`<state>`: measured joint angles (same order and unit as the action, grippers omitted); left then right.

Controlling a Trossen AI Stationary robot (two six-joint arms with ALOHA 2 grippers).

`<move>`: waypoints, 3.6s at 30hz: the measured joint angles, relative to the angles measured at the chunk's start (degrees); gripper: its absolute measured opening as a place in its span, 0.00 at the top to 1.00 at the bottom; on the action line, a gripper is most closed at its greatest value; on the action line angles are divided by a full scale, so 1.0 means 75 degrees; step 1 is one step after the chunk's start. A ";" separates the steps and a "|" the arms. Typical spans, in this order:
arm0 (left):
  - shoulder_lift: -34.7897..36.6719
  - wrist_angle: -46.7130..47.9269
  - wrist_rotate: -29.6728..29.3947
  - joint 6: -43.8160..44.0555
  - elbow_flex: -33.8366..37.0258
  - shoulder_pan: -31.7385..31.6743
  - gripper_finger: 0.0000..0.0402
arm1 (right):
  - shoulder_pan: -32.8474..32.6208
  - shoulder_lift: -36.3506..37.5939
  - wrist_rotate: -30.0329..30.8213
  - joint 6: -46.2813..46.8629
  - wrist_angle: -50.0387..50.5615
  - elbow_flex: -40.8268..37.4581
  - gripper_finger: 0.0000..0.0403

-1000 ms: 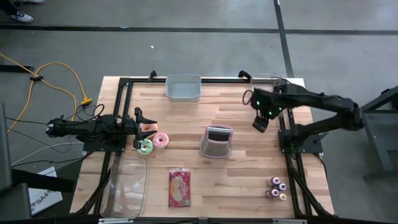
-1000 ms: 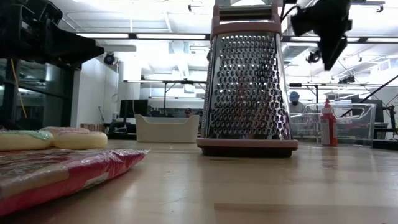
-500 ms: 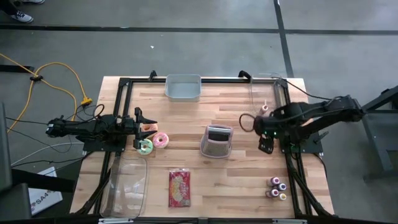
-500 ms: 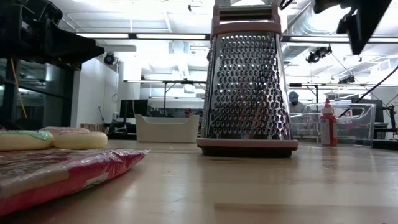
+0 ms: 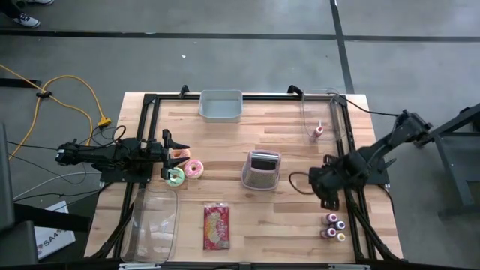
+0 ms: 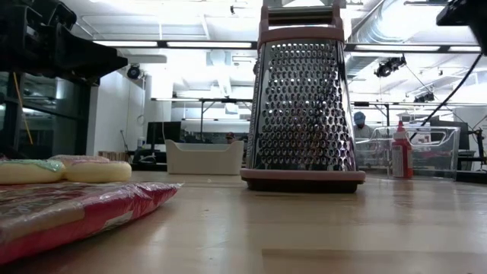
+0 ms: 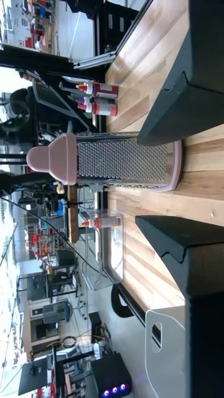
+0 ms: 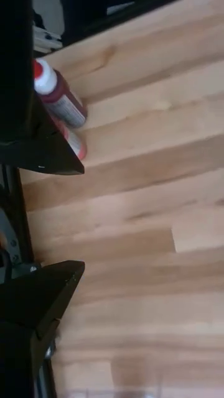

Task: Pick & Place Food Item
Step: Put the pink food coloring into the right transparent bin

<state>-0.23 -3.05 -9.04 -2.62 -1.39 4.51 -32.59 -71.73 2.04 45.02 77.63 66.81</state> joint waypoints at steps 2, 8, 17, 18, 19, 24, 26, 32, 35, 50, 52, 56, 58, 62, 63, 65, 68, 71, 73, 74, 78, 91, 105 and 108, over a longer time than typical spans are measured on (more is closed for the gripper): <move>0.0001 0.0002 0.0000 -0.0002 -0.0001 0.0001 0.53 | -0.0286 -0.0098 0.0002 0.0188 -0.0106 0.0000 0.44; 0.0000 0.0001 0.0000 0.0000 -0.0003 0.0003 0.53 | -0.1022 -0.0359 -0.0023 0.1199 -0.0213 0.0000 0.44; 0.0000 0.0000 0.0000 0.0001 -0.0003 0.0003 0.53 | -0.1692 -0.0794 -0.0442 0.4096 -0.0280 0.0000 0.44; 0.0000 0.0000 0.0000 -0.0002 -0.0003 0.0003 0.53 | -0.1746 -0.0838 -0.0542 0.4414 -0.0280 0.0000 0.44; 0.0000 0.0000 0.0000 -0.0001 -0.0002 0.0003 0.53 | -0.1790 -0.0879 -0.0622 0.4707 -0.0277 0.0000 0.44; 0.0002 0.0000 0.0000 -0.0001 -0.0002 0.0001 0.53 | -0.2043 -0.1093 -0.0969 0.5939 -0.0268 0.0000 0.44; 0.0000 0.0002 0.0000 -0.0001 -0.0002 0.0002 0.53 | -0.2133 -0.1187 -0.1128 0.6332 -0.0271 0.0000 0.44; 0.0002 0.0002 0.0000 -0.0001 -0.0002 0.0002 0.53 | -0.2291 -0.1469 -0.1493 0.7220 -0.0599 0.0000 0.44; 0.0003 0.0000 0.0000 -0.0002 -0.0003 0.0000 0.53 | -0.2298 -0.1621 -0.1336 0.7453 -0.0771 0.0000 0.44; 0.0000 0.0000 0.0000 -0.0002 0.0000 0.0000 0.53 | -0.2312 -0.2121 -0.1078 0.7795 -0.0900 0.0000 0.44; 0.0003 0.0000 0.0000 -0.0002 0.0000 0.0000 0.53 | -0.2315 -0.2121 -0.0944 0.7795 -0.0879 0.0000 0.44; 0.0001 0.0002 0.0000 -0.0001 -0.0003 0.0002 0.53 | -0.2422 -0.2121 -0.0846 0.7775 -0.0792 0.0000 0.44; 0.0003 0.0003 0.0000 -0.0002 0.0000 0.0000 0.53 | -0.2513 -0.2121 -0.0841 0.7775 -0.0796 0.0000 0.44; 0.0001 0.0000 0.0000 -0.0002 -0.0002 0.0002 0.53 | -0.2708 -0.2121 -0.0670 0.7894 -0.0803 0.0000 0.44; 0.0001 0.0002 0.0000 -0.0001 -0.0001 0.0001 0.53 | -0.2752 -0.2121 -0.0648 0.7950 -0.0804 0.0000 0.44; 0.0000 0.0003 0.0001 0.0000 0.0000 0.0003 0.53 | -0.2821 -0.2121 -0.0578 0.8031 -0.0813 0.0000 0.44; 0.0002 0.0003 0.0000 -0.0002 0.0000 0.0001 0.53 | -0.2906 -0.2121 -0.0482 0.8117 -0.0851 -0.0056 0.44; 0.0002 0.0002 0.0000 -0.0002 0.0000 0.0002 0.53 | -0.2916 -0.2121 -0.0517 0.8162 -0.1103 -0.0292 0.44; 0.0001 0.0001 0.0000 -0.0002 0.0000 0.0002 0.53 | -0.2913 -0.2121 -0.0498 0.8162 -0.1224 -0.0416 0.44; 0.0001 0.0001 0.0000 -0.0002 0.0000 0.0002 0.53 | -0.2913 -0.2121 -0.0461 0.8159 -0.1221 -0.0431 0.44; 0.0001 0.0000 0.0000 -0.0002 -0.0002 0.0003 0.53 | -0.2907 -0.2121 -0.0426 0.8176 -0.1218 -0.0431 0.44; 0.0001 0.0001 0.0000 -0.0002 0.0000 0.0003 0.53 | -0.2907 -0.2121 -0.0528 0.8264 -0.1207 -0.0424 0.44; 0.0001 0.0000 0.0000 -0.0001 0.0000 0.0003 0.53 | -0.2907 -0.2121 -0.0649 0.8372 -0.1207 -0.0417 0.56; 0.0000 0.0003 0.0000 -0.0002 -0.0003 0.0000 0.53 | -0.2907 -0.2121 -0.0608 0.8372 -0.1210 -0.0417 0.60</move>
<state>-0.23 -3.03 -9.04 -2.63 -1.41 4.51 -54.39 -87.64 -2.52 107.81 68.55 63.68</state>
